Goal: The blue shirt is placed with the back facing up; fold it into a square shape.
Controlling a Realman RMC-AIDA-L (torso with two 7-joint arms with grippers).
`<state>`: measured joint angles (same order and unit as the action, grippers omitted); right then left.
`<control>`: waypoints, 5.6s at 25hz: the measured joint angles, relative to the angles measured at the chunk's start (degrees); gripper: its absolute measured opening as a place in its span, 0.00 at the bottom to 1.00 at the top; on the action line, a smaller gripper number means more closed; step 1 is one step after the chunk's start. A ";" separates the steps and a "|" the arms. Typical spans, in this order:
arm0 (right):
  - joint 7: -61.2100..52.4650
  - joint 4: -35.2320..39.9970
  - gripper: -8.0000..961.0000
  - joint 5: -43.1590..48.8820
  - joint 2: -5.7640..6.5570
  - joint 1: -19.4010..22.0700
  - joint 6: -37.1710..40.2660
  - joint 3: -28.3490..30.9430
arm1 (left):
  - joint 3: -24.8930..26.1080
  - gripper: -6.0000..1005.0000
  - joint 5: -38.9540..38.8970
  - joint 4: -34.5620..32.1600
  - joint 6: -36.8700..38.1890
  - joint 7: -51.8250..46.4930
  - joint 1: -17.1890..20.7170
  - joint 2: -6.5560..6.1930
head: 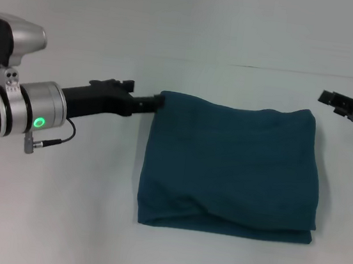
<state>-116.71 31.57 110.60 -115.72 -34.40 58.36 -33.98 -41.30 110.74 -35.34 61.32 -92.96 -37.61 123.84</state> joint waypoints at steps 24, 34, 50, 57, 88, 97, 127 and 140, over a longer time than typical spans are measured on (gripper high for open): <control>2.03 9.02 0.86 -1.60 2.74 -0.64 18.96 -0.94 | -12.60 0.93 3.55 5.76 -21.36 -20.73 -6.97 -0.39; 5.57 8.92 0.86 -0.37 2.42 -1.02 17.97 -3.27 | -13.94 0.93 3.67 9.06 -25.07 -20.32 -10.29 -0.10; 7.14 8.85 0.86 4.48 2.69 -0.90 17.18 -8.25 | -22.96 0.93 3.49 10.75 -29.00 -20.24 -11.64 0.42; 7.28 8.64 0.86 4.24 2.23 -1.14 15.65 -8.03 | -23.21 0.93 3.32 11.79 -30.88 -20.16 -12.57 0.46; 7.03 8.59 0.86 3.36 1.38 -1.73 14.05 -7.35 | -26.38 0.42 3.55 12.89 -33.50 -17.87 -13.67 0.61; 7.03 8.64 0.86 3.29 0.85 -1.81 13.39 -7.06 | -26.38 0.09 3.60 12.87 -34.55 -17.86 -13.72 0.57; 7.56 7.60 0.85 2.46 -0.31 -2.56 11.85 -6.26 | -23.49 0.04 3.55 10.43 -43.46 -17.99 -12.85 0.08; 7.61 7.08 0.85 2.42 -0.18 -3.13 11.78 -6.45 | -23.98 0.06 3.60 5.59 -40.58 -17.77 -9.01 0.44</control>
<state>-109.10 38.65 113.03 -115.90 -37.53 70.14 -40.43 -65.28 114.34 -29.75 20.74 -110.74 -46.62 124.29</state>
